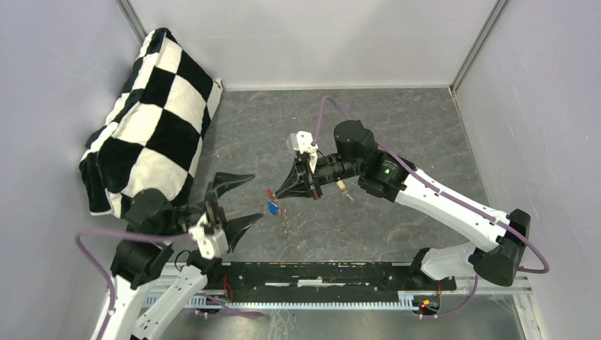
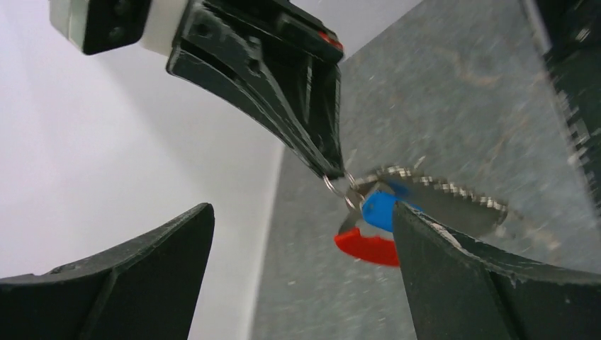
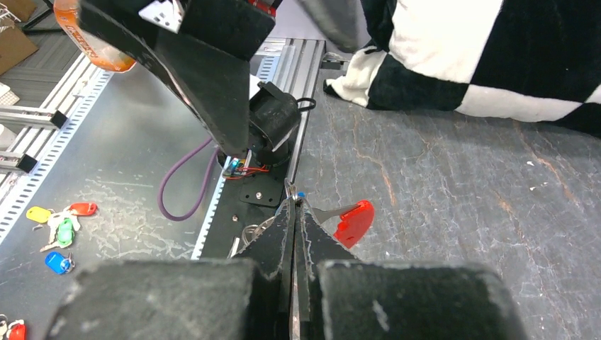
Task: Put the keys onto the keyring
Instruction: Insert the key onto the keyring.
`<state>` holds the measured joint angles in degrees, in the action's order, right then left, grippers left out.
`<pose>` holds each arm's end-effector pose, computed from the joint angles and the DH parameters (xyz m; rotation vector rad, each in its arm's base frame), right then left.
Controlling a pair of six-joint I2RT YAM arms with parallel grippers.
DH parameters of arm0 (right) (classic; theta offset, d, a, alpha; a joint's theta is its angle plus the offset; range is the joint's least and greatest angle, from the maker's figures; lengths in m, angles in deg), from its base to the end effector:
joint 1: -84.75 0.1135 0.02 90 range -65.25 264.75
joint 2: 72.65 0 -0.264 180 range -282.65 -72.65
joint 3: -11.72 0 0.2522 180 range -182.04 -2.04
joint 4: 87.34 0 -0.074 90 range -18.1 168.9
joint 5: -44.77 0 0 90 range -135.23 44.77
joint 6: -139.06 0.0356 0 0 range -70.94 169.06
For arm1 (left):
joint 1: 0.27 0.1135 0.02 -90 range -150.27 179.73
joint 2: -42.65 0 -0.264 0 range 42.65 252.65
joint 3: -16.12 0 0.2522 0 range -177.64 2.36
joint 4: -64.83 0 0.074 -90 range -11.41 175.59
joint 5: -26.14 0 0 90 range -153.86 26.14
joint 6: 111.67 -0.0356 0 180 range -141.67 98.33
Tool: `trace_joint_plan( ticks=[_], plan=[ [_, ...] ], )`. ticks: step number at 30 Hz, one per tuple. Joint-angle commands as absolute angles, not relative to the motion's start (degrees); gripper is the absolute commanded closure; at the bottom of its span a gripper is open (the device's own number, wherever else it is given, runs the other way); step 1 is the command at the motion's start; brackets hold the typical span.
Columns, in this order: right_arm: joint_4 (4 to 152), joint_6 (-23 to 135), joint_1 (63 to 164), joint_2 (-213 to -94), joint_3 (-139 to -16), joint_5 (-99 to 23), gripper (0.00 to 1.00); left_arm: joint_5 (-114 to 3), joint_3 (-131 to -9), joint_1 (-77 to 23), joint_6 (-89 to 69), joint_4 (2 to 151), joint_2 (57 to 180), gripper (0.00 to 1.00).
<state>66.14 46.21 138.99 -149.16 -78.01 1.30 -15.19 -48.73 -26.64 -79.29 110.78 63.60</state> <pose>0.1542 0.2584 0.4052 -1.4293 1.3175 1.3443 0.0353 -0.0473 0.3793 1.4571 0.6619 -0.2577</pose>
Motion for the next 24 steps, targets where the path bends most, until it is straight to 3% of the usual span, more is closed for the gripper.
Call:
trace_joint_plan(
  ticks=[1,4,9,19,24],
  plan=[
    [74.08,46.18,138.77,-146.65,-76.5,1.12,1.0,-8.85,-54.01,-26.55,-55.12,109.86,71.73,0.0],
    [74.79,45.72,138.8,-146.53,-75.68,0.28,1.0,-5.82,-53.98,-26.55,-47.53,106.75,73.64,0.1],
    [76.01,43.85,138.8,-145.0,-73.65,-3.16,1.0,-5.64,-52.45,-26.55,-39.91,105.59,75.04,0.39],
    [80.78,44.51,138.85,-143.1,-70.4,-4.16,1.0,-12.63,-48.73,-26.55,-32.63,100.22,74.21,0.52],
    [81.75,44.84,138.78,-143.33,-69.67,-3.5,1.0,-17.25,-48.09,-26.55,-30.85,99.77,75.2,0.47]
  ],
)
